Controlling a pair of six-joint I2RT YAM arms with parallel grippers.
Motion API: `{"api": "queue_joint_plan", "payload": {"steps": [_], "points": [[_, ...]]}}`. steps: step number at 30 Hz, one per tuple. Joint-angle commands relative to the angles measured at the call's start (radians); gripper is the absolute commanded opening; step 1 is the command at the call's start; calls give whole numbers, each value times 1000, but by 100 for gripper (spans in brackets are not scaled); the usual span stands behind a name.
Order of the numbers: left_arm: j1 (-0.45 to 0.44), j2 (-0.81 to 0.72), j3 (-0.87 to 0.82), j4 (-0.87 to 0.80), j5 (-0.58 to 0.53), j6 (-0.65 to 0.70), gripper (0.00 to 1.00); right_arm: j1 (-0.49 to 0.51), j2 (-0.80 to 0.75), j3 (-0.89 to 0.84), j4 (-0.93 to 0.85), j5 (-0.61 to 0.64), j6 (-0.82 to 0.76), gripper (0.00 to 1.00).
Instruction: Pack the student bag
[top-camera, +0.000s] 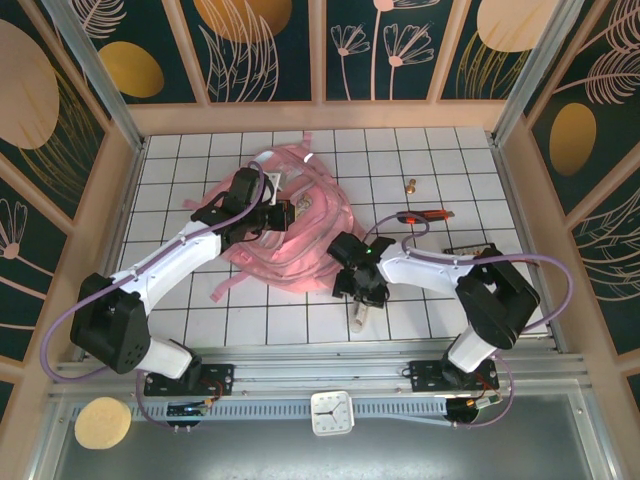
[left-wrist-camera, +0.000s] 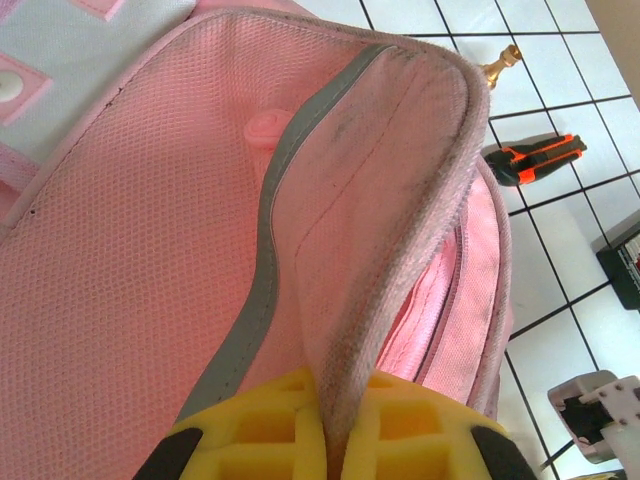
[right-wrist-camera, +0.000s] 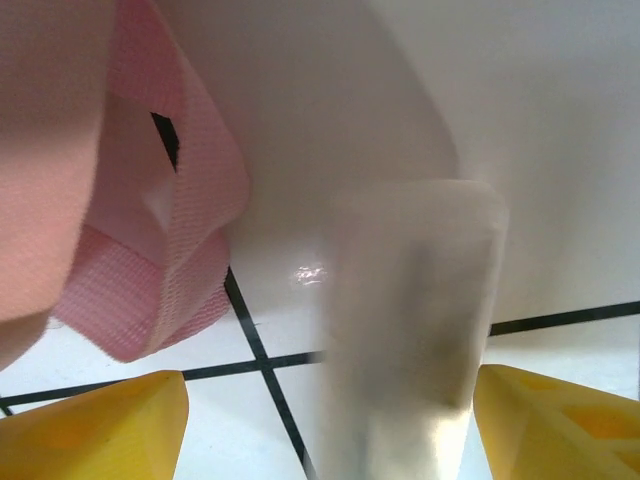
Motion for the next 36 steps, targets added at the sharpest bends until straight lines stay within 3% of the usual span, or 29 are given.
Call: {"api": "queue_joint_plan", "payload": {"steps": [1, 5, 11, 24, 31, 36], "points": [[-15, -25, 2, 6, 51, 16, 0, 9, 23, -39, 2, -6, 11, 76], [-15, -19, 5, 11, 52, 17, 0, 9, 26, -46, -1, -5, 13, 74], [-15, -11, 3, 15, 53, 16, 0, 9, 24, -41, -16, 12, 12, 58], [-15, 1, 7, 18, 58, 16, 0, 6, -55, 1, -121, 73, 14, 4], [-15, -5, 29, -1, 73, 13, 0, -10, -203, 101, -154, 75, 33, 1], [-15, -12, 56, -14, 92, 1, 0, -125, -296, 195, 25, 9, 29, 2]]}}
